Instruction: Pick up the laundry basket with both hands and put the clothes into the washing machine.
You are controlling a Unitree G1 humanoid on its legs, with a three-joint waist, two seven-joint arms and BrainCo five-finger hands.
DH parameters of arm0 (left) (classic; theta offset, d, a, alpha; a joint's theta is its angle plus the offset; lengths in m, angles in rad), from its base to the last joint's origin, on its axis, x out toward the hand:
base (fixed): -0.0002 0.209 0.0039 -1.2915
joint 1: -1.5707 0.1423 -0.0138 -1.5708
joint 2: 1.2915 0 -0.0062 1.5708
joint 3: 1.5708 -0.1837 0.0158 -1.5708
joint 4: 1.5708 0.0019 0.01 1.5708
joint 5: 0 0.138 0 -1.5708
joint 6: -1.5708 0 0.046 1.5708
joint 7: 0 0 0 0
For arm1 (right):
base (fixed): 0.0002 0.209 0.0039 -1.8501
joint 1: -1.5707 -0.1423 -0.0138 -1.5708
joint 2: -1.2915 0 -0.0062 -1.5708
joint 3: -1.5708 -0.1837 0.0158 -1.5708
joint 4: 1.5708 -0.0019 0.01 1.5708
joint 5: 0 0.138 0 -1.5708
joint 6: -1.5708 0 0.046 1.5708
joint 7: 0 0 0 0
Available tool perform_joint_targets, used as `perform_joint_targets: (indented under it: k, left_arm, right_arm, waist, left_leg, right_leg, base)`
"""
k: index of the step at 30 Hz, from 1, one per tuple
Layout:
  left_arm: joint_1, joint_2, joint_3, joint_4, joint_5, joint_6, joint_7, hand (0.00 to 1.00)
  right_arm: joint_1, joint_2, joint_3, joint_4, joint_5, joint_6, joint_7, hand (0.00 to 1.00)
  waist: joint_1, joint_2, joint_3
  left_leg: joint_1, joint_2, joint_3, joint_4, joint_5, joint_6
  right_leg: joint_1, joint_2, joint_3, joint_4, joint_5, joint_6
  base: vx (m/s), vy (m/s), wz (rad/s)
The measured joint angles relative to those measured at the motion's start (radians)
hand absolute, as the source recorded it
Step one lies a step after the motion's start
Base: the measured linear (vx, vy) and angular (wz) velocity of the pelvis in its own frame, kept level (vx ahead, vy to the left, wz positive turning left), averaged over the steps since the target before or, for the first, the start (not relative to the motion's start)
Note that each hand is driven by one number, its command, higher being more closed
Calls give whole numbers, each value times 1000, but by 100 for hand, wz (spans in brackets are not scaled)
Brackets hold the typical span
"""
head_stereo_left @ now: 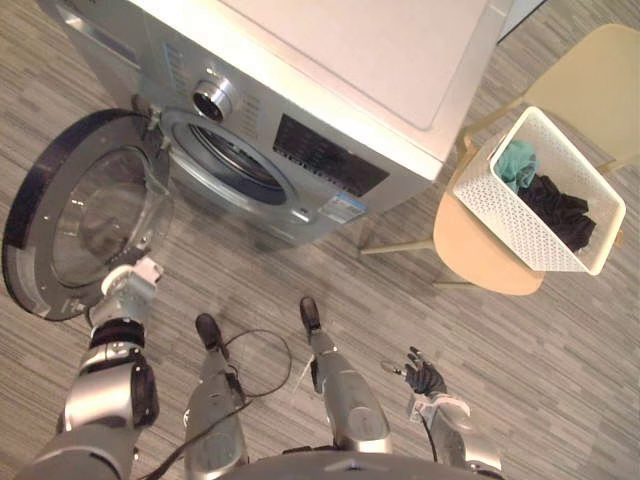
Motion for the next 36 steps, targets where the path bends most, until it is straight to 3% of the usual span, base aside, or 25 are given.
perform_joint_targets:
  k: [4, 8, 15, 19, 22, 24, 27, 32, 36]
  left_arm:
    - [-63, 86, 0, 19, -22, -4, 30, 0]
    - [-112, 169, 0, 20, -21, -41, 32, 0]
    - [-110, 175, -7, 4, 25, -62, 28, 0]
    - [97, 60, -10, -142, 79, -62, 25, 0]
    - [265, -75, -18, -224, 106, -60, -3, 0]
    - [411, -165, -24, -221, 148, -58, -34, 0]
    - [547, -229, -28, -130, 187, -53, -79, 0]
    - [687, -312, 23, 77, 291, -25, -134, 0]
    - [750, -380, 89, 159, 381, 4, -177, 0]
  right_arm:
    - [-11, 4, 2, -6, 13, -19, -9, 0]
    - [-19, 13, 5, -4, 17, -23, -23, 0]
    - [-23, 12, 23, 33, -4, -23, -22, 0]
    - [-45, 13, 7, 133, -22, -14, -23, 0]
    - [-48, 12, -80, 206, -46, 4, -25, 0]
    - [-48, 10, -142, 290, -83, 10, -26, 0]
    - [-51, 10, -222, 401, -95, 20, -29, 0]
    - [-60, 13, -343, 543, -122, 22, -33, 0]
    - [-60, 15, -403, 597, -123, 23, -41, 0]
  waist:
    - [1, -8, 25]
    - [8, -9, 49]
    - [16, -8, 51]
    - [28, 9, 47]
    - [36, 56, 15]
    - [52, 100, -43]
    - [59, 154, -110]
    - [78, 186, -179]
    - [81, 194, -202]
  left_leg:
    - [-59, 26, -7, 82, -32, -6]
    - [-82, 51, -28, 139, -53, -15]
    - [-86, 60, -55, 197, -84, -14]
    - [-37, 49, -68, 208, -99, -10]
    - [4, 20, -83, 167, -89, -5]
    - [61, -5, -88, 105, -72, -2]
    - [144, -28, -111, 40, -52, 1]
    - [242, -34, -127, 0, -49, -3]
    - [263, -19, -138, 14, -52, -7]
  right_leg:
    - [-23, 14, -1, 1, 8, -8]
    - [-12, 27, -8, 2, 14, -11]
    - [22, 30, -31, 5, 9, -14]
    - [77, 17, -45, 22, -19, -14]
    - [98, -2, -77, 61, -59, -9]
    - [122, -20, -90, 89, -93, -4]
    - [190, -36, -122, 109, -136, -1]
    - [273, -37, -145, 128, -175, -4]
    - [307, -26, -162, 133, -187, -16]
  base:
    - [9, -49, -3]
    - [3, -40, 5]
    - [-6, -9, 8]
    - [20, 13, 14]
    - [29, 24, 33]
    - [64, 10, 27]
    - [98, -6, 37]
    - [54, -12, 15]
    - [-3, -36, 11]
